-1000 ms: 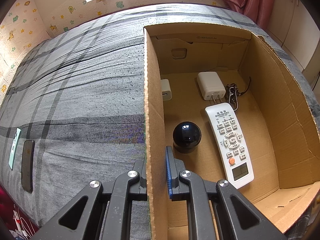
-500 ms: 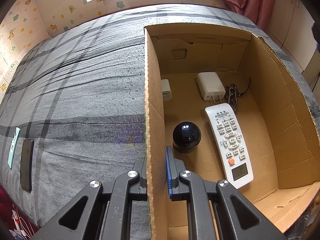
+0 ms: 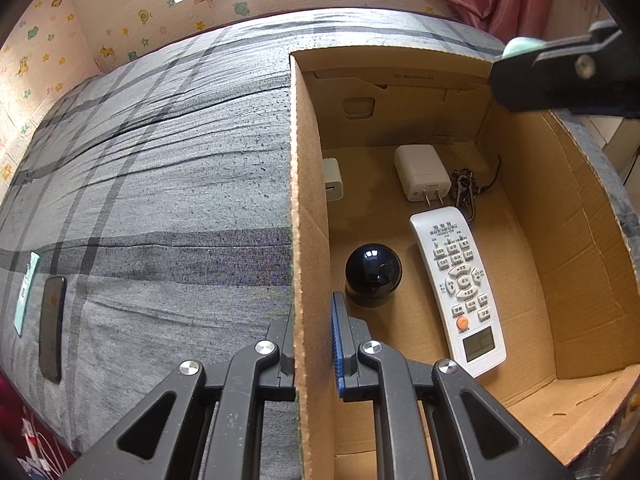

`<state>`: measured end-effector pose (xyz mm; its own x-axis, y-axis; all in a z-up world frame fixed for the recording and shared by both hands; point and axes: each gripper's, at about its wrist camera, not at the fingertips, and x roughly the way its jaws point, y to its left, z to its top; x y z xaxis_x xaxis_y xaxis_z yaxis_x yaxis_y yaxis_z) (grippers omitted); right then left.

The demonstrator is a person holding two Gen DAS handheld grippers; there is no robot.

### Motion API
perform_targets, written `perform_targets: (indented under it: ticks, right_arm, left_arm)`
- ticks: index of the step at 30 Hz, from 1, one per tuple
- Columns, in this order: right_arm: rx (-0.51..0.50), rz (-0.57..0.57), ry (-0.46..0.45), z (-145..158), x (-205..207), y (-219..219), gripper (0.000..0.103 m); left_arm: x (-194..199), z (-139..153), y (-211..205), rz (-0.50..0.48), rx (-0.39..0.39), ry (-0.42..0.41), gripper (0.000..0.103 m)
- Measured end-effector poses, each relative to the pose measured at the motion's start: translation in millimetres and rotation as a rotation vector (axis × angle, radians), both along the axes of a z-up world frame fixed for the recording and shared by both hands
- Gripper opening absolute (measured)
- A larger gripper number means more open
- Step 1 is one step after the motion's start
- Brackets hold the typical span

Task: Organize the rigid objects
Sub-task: 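Carry the mint-green tube with the right gripper into the box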

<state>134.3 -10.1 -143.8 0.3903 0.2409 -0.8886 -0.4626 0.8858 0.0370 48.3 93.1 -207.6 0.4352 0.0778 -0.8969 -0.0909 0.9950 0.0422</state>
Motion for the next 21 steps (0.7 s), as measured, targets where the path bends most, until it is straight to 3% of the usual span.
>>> perform_targets:
  ticks: [9,21]
  right_arm:
    - [-0.048,-0.021,0.086,-41.9,21.0,8.5,0.09]
    - [-0.129,-0.008,0.128,-79.1,25.5,22.0,0.09]
  left_arm:
    - [1.1,-0.3,-1.4,-0.005,0.009,-0.002,0.012]
    - [-1.0,-0.3,-1.0,-0.006,0.008,-0.004,0.012]
